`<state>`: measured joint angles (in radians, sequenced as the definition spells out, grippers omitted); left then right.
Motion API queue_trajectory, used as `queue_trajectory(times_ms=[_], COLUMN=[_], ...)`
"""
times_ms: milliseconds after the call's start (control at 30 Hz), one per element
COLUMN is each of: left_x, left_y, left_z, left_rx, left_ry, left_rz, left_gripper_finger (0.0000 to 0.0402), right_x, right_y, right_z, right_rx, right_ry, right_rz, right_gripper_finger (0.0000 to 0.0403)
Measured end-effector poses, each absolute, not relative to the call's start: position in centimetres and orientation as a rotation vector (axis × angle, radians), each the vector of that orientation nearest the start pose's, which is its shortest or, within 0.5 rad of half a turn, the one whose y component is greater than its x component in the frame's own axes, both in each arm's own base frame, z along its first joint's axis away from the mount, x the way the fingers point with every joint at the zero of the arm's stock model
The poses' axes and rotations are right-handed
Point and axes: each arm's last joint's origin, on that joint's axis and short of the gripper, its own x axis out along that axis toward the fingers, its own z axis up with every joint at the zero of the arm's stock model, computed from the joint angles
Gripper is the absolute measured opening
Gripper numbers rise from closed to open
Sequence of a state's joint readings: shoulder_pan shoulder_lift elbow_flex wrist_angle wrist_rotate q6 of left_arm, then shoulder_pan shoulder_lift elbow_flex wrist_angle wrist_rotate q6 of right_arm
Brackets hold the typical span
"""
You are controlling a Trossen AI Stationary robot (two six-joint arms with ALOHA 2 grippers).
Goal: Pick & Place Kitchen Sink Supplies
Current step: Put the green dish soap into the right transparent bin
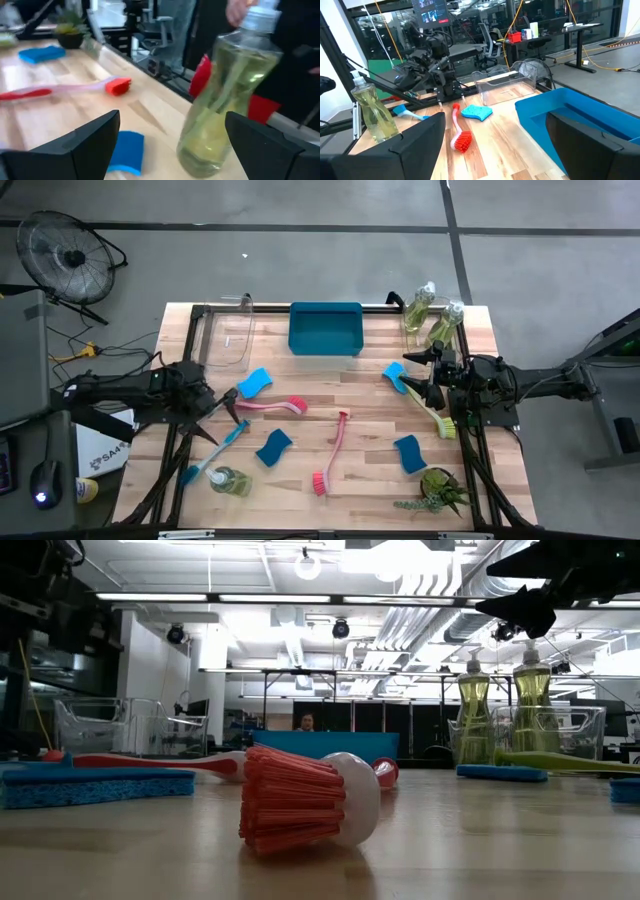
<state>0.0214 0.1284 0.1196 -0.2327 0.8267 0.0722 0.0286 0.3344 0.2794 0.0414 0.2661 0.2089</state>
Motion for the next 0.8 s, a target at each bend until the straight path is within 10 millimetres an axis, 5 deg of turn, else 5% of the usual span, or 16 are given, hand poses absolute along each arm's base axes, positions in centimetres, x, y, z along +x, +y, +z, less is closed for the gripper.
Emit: queue_trajectory(times_ms=[800], left_x=[9.1], left_y=[-6.5], left_z=[17.3], left_rx=[0.109], left_ry=[0.221], left_rz=[-0.926], left_gripper_finger=[0.0356], right_x=[11.4], right_y=[-0.4], right_z=[23.5], right_rx=[0.206], right_ry=[-0.012], right_rz=[-0.238], right_gripper_finger=[0.0339])
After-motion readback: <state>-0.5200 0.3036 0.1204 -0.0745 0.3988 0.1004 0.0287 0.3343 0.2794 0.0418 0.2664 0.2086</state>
